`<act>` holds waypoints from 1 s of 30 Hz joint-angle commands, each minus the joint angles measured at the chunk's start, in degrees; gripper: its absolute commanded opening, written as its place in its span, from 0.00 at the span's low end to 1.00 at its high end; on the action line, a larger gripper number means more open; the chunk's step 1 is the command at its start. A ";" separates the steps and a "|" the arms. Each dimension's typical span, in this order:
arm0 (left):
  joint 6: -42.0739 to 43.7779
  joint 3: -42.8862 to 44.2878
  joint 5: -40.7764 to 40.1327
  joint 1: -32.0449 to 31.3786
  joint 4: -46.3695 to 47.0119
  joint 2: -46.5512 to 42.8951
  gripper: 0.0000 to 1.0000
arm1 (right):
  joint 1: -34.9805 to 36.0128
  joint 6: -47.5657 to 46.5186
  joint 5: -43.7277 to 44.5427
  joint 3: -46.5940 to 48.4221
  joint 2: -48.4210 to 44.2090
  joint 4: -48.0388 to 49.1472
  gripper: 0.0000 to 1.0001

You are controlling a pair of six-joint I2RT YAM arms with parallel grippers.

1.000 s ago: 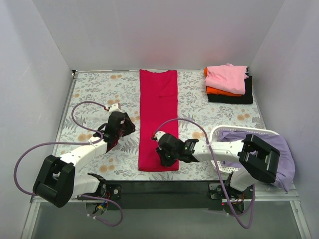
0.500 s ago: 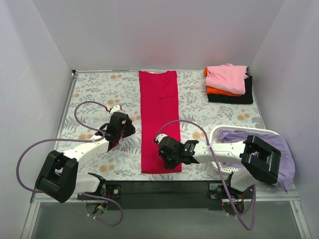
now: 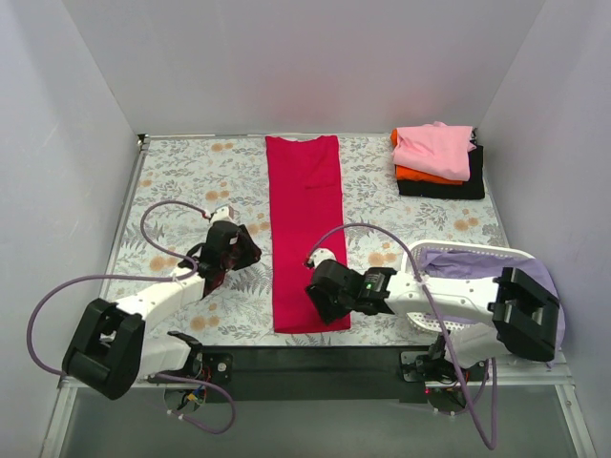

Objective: Fold and stack the t-shirts
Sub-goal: Fold the tshirt

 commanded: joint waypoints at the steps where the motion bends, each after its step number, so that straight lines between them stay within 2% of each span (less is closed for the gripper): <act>1: -3.04 -5.08 7.11 -0.54 1.45 -6.45 0.35 | 0.05 0.95 5.34 0.22 -6.52 -1.52 0.54; 4: -6.03 -7.99 7.49 -3.43 0.93 -11.20 0.35 | -1.18 1.83 5.88 -2.33 -9.78 -1.17 0.63; 8: -11.03 -9.41 6.52 -9.40 -1.53 -13.32 0.35 | -5.82 2.97 1.68 -8.21 -13.22 2.34 0.67; 12: -16.13 -9.06 4.15 -15.56 -7.22 -12.18 0.34 | -9.18 4.03 -2.73 -14.98 -17.17 7.61 0.68; 16: -19.82 -11.60 5.19 -16.19 -8.66 -15.34 0.34 | -11.29 5.78 -6.51 -19.91 -21.48 11.91 0.68; 22: -26.07 -14.33 5.55 -19.43 -12.34 -18.68 0.33 | -12.43 8.51 -11.61 -23.78 -23.86 15.18 0.67; 26: -28.70 -15.56 6.87 -21.02 -11.91 -17.98 0.33 | -12.96 9.39 -14.51 -25.80 -23.95 17.20 0.66; 30: -31.69 -16.00 6.61 -25.31 -12.43 -17.10 0.33 | -13.05 10.88 -16.36 -26.86 -24.30 18.43 0.63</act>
